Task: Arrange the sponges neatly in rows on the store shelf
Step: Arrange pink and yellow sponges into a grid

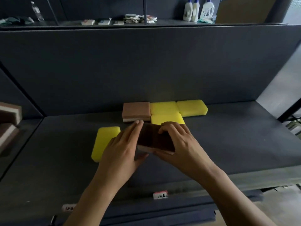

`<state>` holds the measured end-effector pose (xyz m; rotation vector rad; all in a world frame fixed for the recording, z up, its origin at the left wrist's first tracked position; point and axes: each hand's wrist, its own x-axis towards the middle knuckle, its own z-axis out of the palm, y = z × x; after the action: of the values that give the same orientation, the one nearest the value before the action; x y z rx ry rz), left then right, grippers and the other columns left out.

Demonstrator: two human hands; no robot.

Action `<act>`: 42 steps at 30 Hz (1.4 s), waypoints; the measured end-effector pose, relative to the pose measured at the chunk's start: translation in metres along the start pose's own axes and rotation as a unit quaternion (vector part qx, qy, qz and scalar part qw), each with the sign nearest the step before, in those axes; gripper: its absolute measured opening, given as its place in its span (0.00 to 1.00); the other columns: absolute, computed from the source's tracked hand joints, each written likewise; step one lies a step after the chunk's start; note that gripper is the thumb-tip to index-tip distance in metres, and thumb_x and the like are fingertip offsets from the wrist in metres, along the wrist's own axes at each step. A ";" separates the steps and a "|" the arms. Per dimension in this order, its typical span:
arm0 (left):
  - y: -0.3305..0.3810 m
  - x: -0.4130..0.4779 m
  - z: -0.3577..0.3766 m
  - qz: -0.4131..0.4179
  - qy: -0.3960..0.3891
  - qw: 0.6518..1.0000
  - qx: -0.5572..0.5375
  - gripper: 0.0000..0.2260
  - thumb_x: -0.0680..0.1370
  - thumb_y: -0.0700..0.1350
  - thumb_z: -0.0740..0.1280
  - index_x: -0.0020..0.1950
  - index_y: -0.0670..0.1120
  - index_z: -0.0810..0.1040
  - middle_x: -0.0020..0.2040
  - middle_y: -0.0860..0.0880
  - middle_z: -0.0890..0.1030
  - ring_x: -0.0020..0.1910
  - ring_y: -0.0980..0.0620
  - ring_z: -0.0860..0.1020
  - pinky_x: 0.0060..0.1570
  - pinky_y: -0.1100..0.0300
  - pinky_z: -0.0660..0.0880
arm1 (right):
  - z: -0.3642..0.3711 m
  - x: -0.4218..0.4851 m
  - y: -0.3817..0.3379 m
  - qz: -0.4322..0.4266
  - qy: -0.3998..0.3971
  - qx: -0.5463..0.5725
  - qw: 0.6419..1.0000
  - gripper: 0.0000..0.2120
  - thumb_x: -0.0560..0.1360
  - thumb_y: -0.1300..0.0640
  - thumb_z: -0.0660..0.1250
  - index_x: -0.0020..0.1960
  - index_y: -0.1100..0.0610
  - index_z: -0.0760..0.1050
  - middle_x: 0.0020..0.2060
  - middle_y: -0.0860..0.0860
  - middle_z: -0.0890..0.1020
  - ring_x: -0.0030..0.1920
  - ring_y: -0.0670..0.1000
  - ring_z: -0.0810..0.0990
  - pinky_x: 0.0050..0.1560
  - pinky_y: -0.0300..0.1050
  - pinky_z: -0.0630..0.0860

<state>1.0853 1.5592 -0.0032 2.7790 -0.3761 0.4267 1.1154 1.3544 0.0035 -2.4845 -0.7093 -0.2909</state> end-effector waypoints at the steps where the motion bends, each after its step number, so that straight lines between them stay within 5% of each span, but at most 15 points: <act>1: 0.006 0.002 0.004 0.012 0.004 1.000 -0.010 0.39 0.71 0.53 0.74 0.77 0.47 0.61 0.74 0.48 0.67 0.67 0.48 0.73 0.58 0.54 0.75 | -0.003 -0.002 0.004 -0.013 -0.008 0.000 1.000 0.26 0.70 0.44 0.75 0.62 0.51 0.71 0.61 0.46 0.74 0.59 0.50 0.71 0.55 0.47 0.76; 9: 0.031 0.009 0.020 0.035 0.015 0.998 -0.044 0.31 0.71 0.50 0.75 0.72 0.49 0.69 0.72 0.55 0.66 0.61 0.53 0.76 0.53 0.67 0.72 | -0.022 -0.012 0.037 -0.070 -0.035 0.000 0.997 0.28 0.70 0.44 0.75 0.66 0.51 0.71 0.69 0.47 0.69 0.68 0.48 0.66 0.65 0.41 0.69; 17: 0.029 0.010 0.015 0.017 0.015 1.000 -0.016 0.33 0.69 0.48 0.77 0.72 0.47 0.70 0.73 0.51 0.66 0.66 0.51 0.73 0.57 0.63 0.75 | -0.025 -0.006 0.048 -0.075 -0.041 0.044 0.995 0.28 0.72 0.44 0.72 0.67 0.53 0.70 0.65 0.46 0.72 0.65 0.46 0.71 0.62 0.40 0.74; 21: 0.026 0.009 0.009 0.035 0.009 0.999 0.014 0.34 0.69 0.53 0.75 0.73 0.48 0.69 0.74 0.51 0.66 0.70 0.50 0.69 0.62 0.56 0.73 | -0.023 0.002 0.044 -0.071 -0.042 0.072 0.994 0.26 0.74 0.39 0.68 0.68 0.50 0.70 0.64 0.43 0.74 0.63 0.42 0.72 0.60 0.33 0.72; 24: 0.019 0.008 0.003 0.038 0.019 0.999 0.013 0.33 0.67 0.47 0.77 0.71 0.48 0.71 0.70 0.51 0.69 0.67 0.50 0.71 0.61 0.55 0.74 | -0.020 0.006 0.037 -0.068 -0.051 0.090 0.992 0.25 0.75 0.38 0.66 0.67 0.49 0.71 0.62 0.43 0.76 0.61 0.41 0.73 0.57 0.27 0.70; 27: 0.008 0.007 -0.001 0.035 0.030 0.999 -0.016 0.29 0.67 0.44 0.75 0.67 0.49 0.73 0.66 0.52 0.73 0.62 0.52 0.75 0.55 0.59 0.77 | -0.014 0.008 0.033 -0.075 -0.052 0.079 0.993 0.26 0.75 0.38 0.67 0.69 0.49 0.71 0.64 0.43 0.76 0.63 0.42 0.72 0.60 0.32 0.71; 33: -0.010 0.008 -0.013 0.020 0.016 0.997 -0.066 0.30 0.71 0.54 0.69 0.71 0.51 0.67 0.66 0.51 0.75 0.58 0.56 0.77 0.49 0.67 0.76 | -0.005 0.013 0.019 -0.066 -0.031 0.097 0.993 0.25 0.76 0.46 0.70 0.70 0.46 0.66 0.60 0.40 0.75 0.58 0.40 0.74 0.55 0.39 0.76; 38: -0.020 0.007 -0.017 0.058 0.041 0.997 -0.004 0.38 0.68 0.53 0.74 0.75 0.49 0.64 0.75 0.46 0.62 0.71 0.49 0.64 0.62 0.56 0.69 | 0.003 0.022 0.002 -0.010 -0.032 0.164 0.986 0.22 0.78 0.43 0.65 0.70 0.46 0.67 0.60 0.41 0.76 0.54 0.42 0.77 0.50 0.42 0.77; 42: -0.025 0.004 -0.017 0.077 0.030 0.996 0.036 0.41 0.65 0.52 0.78 0.74 0.49 0.64 0.72 0.45 0.64 0.72 0.44 0.64 0.66 0.47 0.70 | 0.008 0.027 -0.010 0.007 -0.044 0.194 0.980 0.22 0.79 0.43 0.62 0.71 0.46 0.68 0.60 0.42 0.76 0.53 0.43 0.78 0.49 0.43 0.78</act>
<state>1.0924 1.5873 0.0067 2.8091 -0.5725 0.5688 1.1333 1.3779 0.0104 -2.1385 -0.7086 -0.0312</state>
